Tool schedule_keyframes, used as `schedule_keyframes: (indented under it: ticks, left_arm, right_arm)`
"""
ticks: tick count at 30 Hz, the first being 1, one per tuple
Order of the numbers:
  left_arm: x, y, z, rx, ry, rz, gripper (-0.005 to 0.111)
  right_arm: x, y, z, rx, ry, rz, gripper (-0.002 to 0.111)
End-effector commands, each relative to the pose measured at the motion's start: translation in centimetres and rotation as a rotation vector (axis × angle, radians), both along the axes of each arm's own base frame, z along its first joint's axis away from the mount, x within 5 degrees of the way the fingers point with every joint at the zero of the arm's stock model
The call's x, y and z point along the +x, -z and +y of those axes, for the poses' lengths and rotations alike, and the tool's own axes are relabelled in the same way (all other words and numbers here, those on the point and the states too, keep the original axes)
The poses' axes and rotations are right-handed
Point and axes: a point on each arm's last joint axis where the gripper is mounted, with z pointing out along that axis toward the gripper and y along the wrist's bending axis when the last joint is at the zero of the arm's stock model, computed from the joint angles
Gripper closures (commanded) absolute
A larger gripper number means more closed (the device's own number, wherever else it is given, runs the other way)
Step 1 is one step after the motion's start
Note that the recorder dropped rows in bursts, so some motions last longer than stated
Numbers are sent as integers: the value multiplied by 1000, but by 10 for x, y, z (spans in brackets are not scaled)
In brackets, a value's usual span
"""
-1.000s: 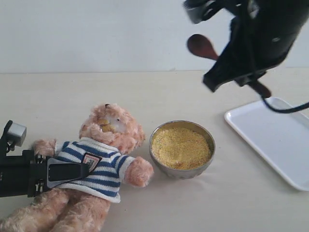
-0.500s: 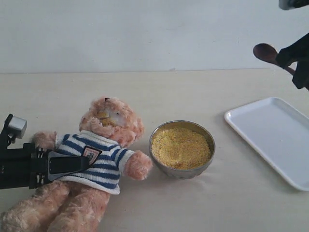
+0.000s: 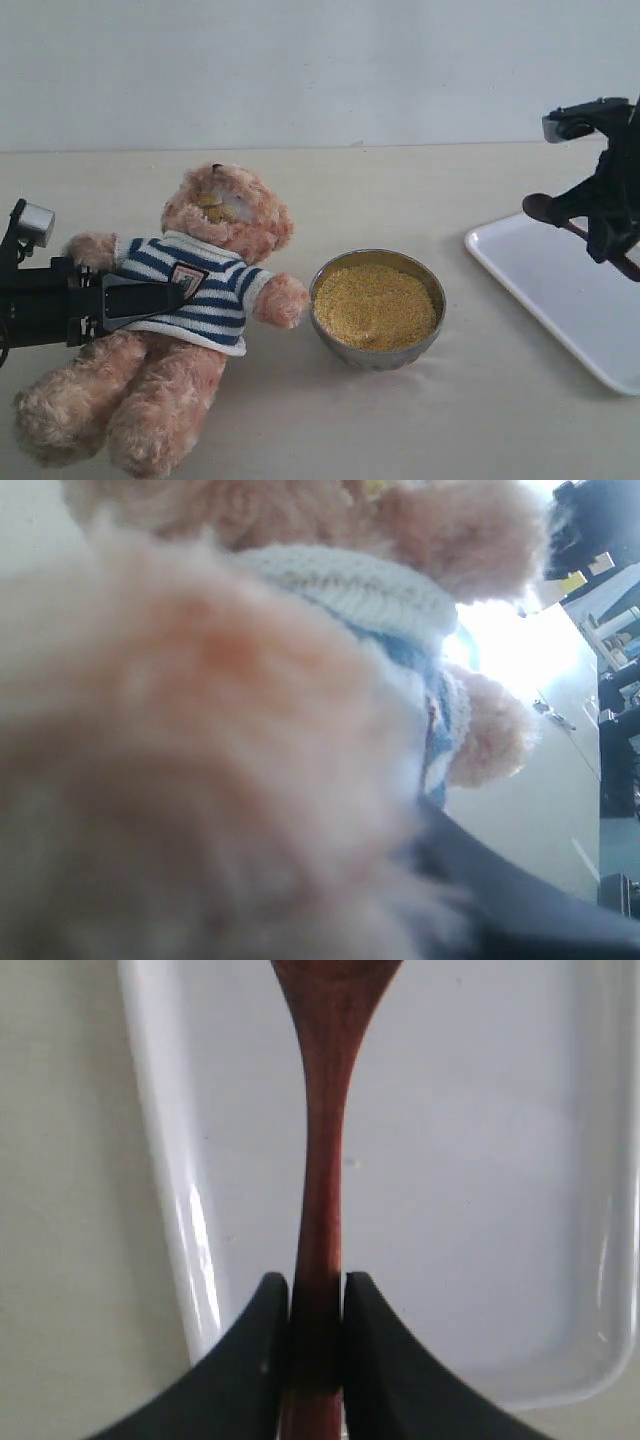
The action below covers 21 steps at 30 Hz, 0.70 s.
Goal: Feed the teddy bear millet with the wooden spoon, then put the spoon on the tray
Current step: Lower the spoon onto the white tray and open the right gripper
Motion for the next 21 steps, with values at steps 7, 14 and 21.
schedule_keyframes:
  ticks: [7,14,21]
  left_arm:
    - [2,-5,-1,-43,2,-6,102]
    - [2,-5,-1,-49,-2,8,102]
    - [2,-5,-1,-49,-2,8,102]
  right_arm:
    - [15,47,-40,115,137,48,108]
    - [23,53,-44,70,129,-24,108]
    - [19,54,-42,90,138,30,108]
